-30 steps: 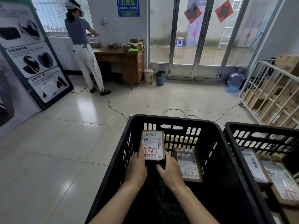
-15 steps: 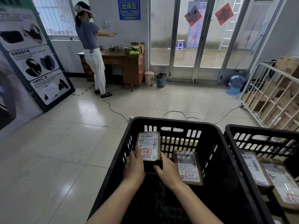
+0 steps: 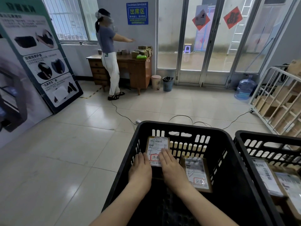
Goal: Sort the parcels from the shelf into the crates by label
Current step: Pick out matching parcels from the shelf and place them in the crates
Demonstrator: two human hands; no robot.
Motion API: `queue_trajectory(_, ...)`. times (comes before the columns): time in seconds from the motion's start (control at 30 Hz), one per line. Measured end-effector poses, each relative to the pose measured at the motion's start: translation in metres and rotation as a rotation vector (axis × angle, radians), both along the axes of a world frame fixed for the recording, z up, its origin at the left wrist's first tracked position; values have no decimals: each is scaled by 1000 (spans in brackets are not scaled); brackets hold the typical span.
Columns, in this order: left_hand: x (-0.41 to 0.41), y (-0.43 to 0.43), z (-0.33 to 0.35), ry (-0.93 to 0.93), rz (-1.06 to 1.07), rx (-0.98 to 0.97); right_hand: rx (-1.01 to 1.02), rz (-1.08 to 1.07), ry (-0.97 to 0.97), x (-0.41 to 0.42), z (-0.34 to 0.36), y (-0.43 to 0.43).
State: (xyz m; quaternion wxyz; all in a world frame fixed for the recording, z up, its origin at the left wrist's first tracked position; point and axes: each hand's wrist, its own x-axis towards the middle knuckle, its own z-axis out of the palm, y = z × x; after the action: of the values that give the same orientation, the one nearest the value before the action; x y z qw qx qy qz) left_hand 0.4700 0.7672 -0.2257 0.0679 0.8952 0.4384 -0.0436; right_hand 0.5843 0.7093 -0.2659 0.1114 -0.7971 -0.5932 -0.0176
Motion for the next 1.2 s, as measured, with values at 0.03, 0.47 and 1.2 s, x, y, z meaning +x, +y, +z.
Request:
queue_trajectory(0.03, -3, -2, 1, 24, -17, 18, 12, -13, -23, -2, -3, 0)
queue_trajectory(0.47, -39, -35, 34, 27, -160, 77, -109, -42, 117, -14, 38, -43)
queue_trajectory(1.2, -102, -139, 81, -135, -503, 141, -88, -414, 5, -105, 116, -263)
